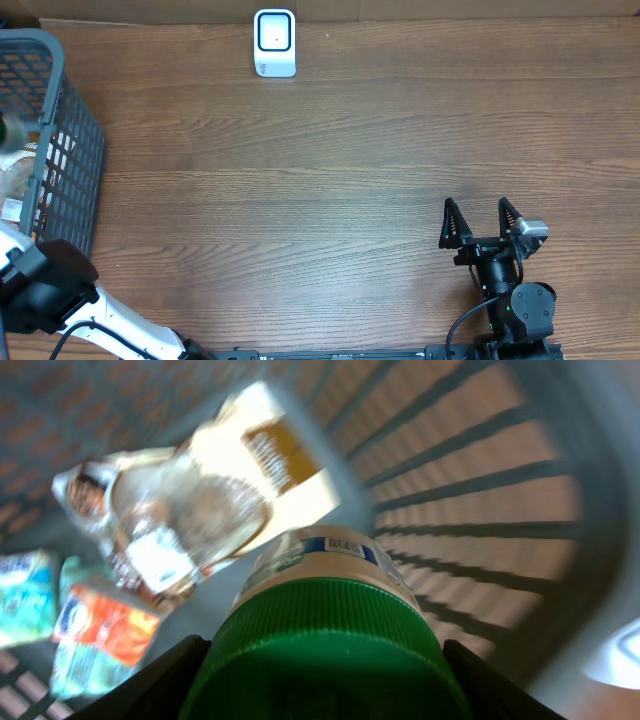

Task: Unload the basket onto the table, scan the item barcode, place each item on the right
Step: 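Grasp the green-capped jar in the basket with the left gripper, then carry the green-capped jar toward the white scanner with the left gripper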

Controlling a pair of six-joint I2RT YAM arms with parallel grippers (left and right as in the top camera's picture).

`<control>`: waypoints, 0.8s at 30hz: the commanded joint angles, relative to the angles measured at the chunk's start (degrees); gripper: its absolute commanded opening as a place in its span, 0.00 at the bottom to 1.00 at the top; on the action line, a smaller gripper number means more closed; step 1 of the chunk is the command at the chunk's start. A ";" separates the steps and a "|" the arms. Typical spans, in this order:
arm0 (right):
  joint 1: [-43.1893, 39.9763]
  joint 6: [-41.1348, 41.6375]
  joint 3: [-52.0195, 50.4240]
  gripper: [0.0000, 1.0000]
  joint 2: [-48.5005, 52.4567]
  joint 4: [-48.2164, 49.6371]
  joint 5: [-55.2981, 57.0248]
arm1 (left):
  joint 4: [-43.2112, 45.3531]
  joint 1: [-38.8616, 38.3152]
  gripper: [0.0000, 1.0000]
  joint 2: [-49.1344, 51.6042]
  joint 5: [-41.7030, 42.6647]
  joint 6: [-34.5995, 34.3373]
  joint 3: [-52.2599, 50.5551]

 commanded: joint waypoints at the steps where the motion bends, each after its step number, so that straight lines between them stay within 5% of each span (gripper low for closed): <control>1: -0.20 -0.85 -0.61 1.00 -0.57 0.20 -0.33 | -2.56 -0.61 0.42 -2.32 6.97 -0.83 10.93; 8: -0.20 -0.85 -0.61 1.00 -0.57 0.20 -0.35 | -8.81 -6.69 0.40 -6.69 8.09 -0.81 21.44; 24: -0.20 -0.85 -0.61 1.00 -0.57 0.20 -0.33 | -8.83 -41.51 0.37 -9.84 2.86 -0.17 12.63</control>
